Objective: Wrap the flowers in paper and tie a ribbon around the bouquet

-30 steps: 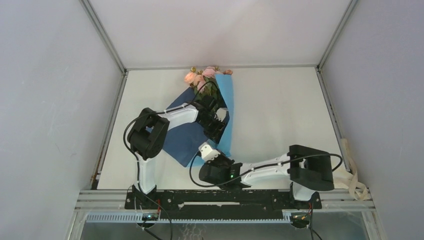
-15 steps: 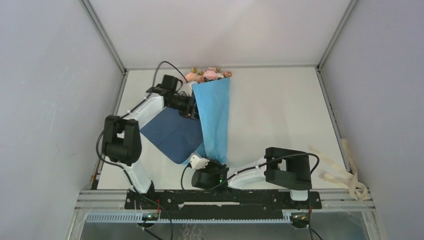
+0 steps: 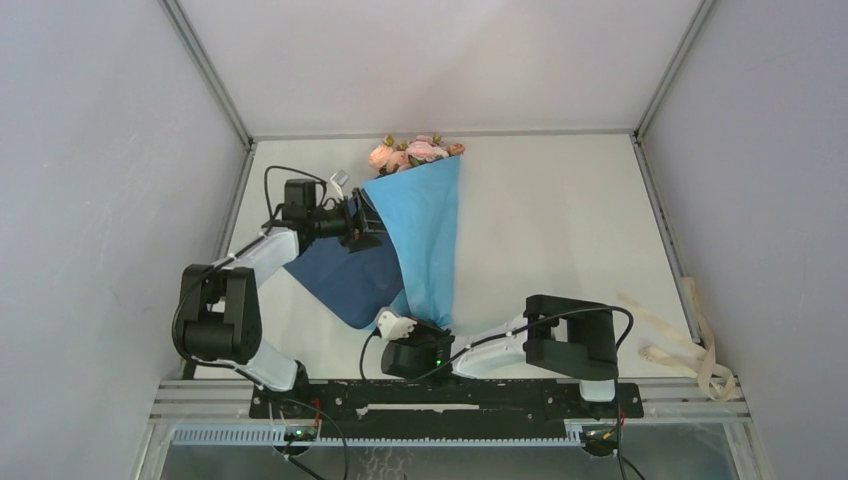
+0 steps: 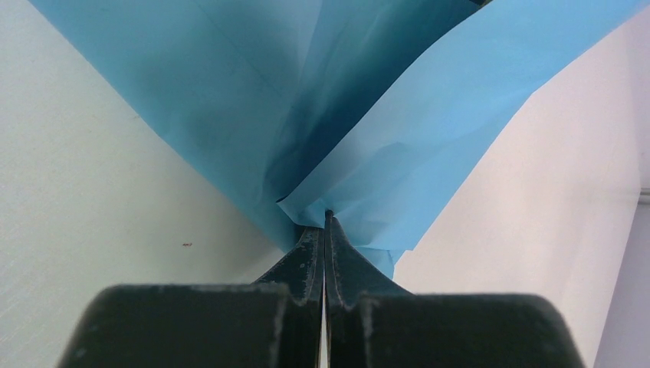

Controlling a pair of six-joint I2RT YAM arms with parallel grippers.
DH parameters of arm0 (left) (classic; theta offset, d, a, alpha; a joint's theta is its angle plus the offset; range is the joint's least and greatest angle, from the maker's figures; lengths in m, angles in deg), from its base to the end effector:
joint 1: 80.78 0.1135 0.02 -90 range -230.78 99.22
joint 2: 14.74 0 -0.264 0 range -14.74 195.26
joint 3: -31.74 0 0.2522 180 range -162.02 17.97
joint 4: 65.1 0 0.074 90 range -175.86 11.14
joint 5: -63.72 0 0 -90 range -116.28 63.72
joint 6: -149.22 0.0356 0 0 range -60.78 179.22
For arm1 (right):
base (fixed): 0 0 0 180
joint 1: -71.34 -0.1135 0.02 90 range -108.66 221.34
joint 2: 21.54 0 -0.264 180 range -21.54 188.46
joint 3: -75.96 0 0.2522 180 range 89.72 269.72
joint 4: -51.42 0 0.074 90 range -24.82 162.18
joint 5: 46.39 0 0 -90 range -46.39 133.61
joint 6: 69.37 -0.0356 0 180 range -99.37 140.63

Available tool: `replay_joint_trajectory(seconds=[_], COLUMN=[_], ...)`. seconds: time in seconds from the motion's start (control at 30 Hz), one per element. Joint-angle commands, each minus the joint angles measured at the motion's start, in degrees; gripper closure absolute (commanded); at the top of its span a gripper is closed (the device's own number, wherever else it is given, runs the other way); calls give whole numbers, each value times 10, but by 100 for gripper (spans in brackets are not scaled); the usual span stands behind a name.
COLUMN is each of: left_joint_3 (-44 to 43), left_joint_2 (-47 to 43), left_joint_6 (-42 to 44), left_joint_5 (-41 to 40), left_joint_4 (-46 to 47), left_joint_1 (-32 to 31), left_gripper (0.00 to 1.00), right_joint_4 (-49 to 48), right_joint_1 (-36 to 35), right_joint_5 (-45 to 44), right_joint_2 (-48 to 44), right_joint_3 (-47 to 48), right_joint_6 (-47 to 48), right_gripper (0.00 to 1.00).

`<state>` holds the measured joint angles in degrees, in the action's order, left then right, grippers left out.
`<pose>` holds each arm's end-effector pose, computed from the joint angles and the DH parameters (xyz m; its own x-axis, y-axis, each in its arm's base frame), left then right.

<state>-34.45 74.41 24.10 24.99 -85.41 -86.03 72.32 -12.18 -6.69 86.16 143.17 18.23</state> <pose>0.3145 -0.0568 0.2131 -0.9166 -0.2772 -0.2880 0.1168 0.5032 -0.8563 0.0654 0.3331 0.1163 -0.1238 -0.8532 -0.5067 -0.5884 0.4743 -0.6548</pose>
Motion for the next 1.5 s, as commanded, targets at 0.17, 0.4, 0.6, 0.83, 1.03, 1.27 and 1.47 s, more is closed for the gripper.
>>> replay_joint_trajectory(seconds=[0.17, 0.4, 0.6, 0.83, 1.03, 1.27, 1.47], left_joint_3=[17, -2, 39, 27, 11, 3, -21], left_joint_2=[-13, -105, -101, -46, -1, 38, 123], left_joint_6=[-109, -110, -113, -67, -57, -27, 26], left_joint_5=[24, 3, 9, -17, -16, -22, -54], left_joint_4=[115, 114, 87, 37, 30, 25, -1], left_joint_1=[-24, 51, 29, -31, -48, -40, -15], left_gripper=[16, 13, 0, 0, 14, 99, 100], right_joint_4=[8, 7, -7, 3, 6, 8, 49], right_joint_1=[-7, -7, -7, -8, -9, -11, -10], right_joint_5=[16, 21, 20, 16, 14, 19, 58], right_joint_2=[1, 7, 9, 7, 6, -1, -47], right_joint_3=[15, 16, 16, 15, 16, 16, 15], right_joint_6=[6, 9, 20, 18, 15, 23, 36], right_gripper=[100, 100, 100, 100, 100, 100, 79])
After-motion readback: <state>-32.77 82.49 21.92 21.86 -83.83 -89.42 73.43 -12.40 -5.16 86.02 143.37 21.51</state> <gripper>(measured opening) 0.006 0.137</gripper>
